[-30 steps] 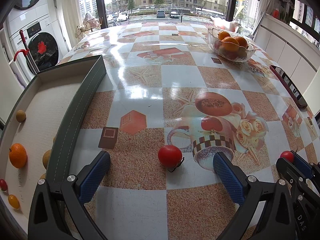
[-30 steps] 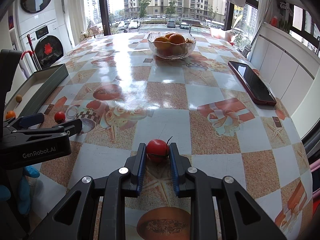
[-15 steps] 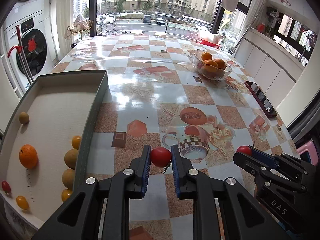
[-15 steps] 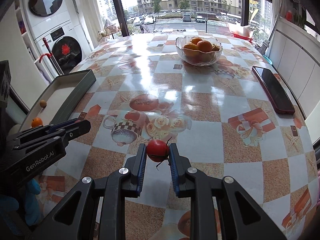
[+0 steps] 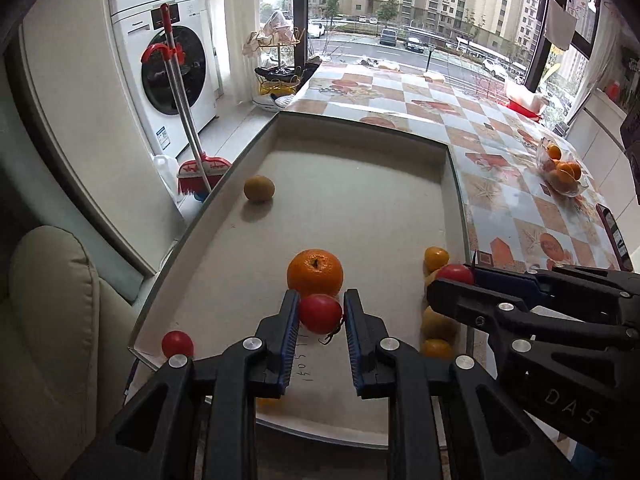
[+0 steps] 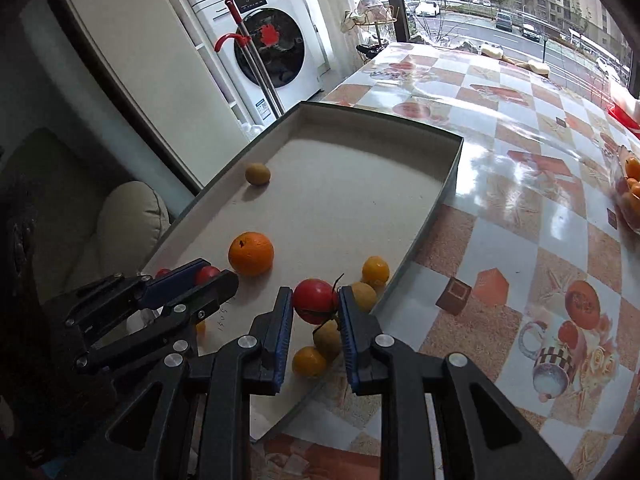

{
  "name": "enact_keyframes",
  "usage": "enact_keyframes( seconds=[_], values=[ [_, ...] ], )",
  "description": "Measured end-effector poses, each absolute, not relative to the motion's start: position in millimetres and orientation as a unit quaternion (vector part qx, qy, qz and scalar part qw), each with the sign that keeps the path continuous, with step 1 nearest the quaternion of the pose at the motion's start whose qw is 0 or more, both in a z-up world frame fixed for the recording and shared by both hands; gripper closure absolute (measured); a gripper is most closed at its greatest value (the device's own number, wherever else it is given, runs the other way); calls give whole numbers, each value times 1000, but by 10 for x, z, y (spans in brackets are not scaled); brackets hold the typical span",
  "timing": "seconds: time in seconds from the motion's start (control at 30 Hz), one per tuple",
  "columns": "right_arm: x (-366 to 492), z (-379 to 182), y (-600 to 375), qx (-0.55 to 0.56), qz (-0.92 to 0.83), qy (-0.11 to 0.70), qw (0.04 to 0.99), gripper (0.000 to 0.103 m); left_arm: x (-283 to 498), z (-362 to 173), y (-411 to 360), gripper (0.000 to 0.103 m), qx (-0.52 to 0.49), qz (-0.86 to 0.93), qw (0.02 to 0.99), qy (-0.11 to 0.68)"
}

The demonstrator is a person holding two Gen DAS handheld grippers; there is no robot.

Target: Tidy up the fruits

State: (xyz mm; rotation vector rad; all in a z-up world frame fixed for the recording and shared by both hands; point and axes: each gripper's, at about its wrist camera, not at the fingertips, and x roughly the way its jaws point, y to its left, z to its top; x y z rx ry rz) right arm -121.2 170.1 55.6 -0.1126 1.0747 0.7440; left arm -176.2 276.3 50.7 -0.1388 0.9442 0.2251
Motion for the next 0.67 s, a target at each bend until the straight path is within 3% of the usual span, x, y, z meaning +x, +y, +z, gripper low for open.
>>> enact_keyframes(
  seconds=[0.03,0.1,0.13,0.2,0.23,0.27,0.67],
  values=[
    [-1201,534,1760,-64,344,505,789,77,-1781,490,2803,66,-62,124,881,452],
    [-1186,526,1813,-85,329,509,791,76,-1833,471,2919,36,-65,146,879,448],
    [-1175,542,1806,-87,324,510,792,70,-1848,466,2979,31,-73,152,880,444],
    [-1149,597,1773,-88,316,508,797,43,-1879,456,3106,19,-92,157,881,437],
    [-1143,621,1745,-88,312,505,800,20,-1879,448,3157,14,-100,158,879,438],
    [-1106,644,1737,-86,309,500,804,11,-1878,438,3203,0,-107,161,876,441],
    [-1202,693,1817,-150,292,494,805,10,-1912,482,3240,0,-118,161,881,430]
  ],
)
